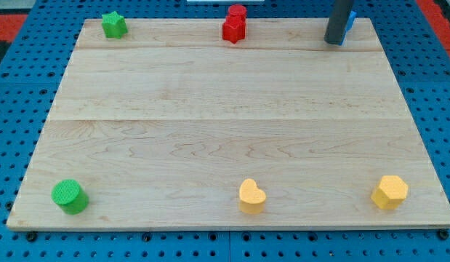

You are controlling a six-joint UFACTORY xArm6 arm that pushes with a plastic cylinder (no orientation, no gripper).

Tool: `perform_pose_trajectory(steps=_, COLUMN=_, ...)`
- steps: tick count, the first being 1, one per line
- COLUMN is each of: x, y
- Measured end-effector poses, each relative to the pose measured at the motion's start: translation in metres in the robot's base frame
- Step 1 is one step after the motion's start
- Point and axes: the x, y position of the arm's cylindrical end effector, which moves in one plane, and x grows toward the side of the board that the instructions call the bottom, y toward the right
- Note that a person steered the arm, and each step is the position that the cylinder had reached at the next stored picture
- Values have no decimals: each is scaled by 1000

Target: Slide the green circle towards the center

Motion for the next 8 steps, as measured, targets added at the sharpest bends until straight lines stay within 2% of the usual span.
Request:
perform_pose_trajectory(steps=1, x=27, y=-16)
perform_pose_trajectory(steps=2, x=49, y=-108)
perform_pose_trajectory(steps=4, x=57, y=-339)
perform_pose_trajectory(steps=6, x=135, y=-505)
perform_pose_trajectory(steps=7, x=139, y=-505)
perform_pose_trajectory(steps=8, x=166, y=-505)
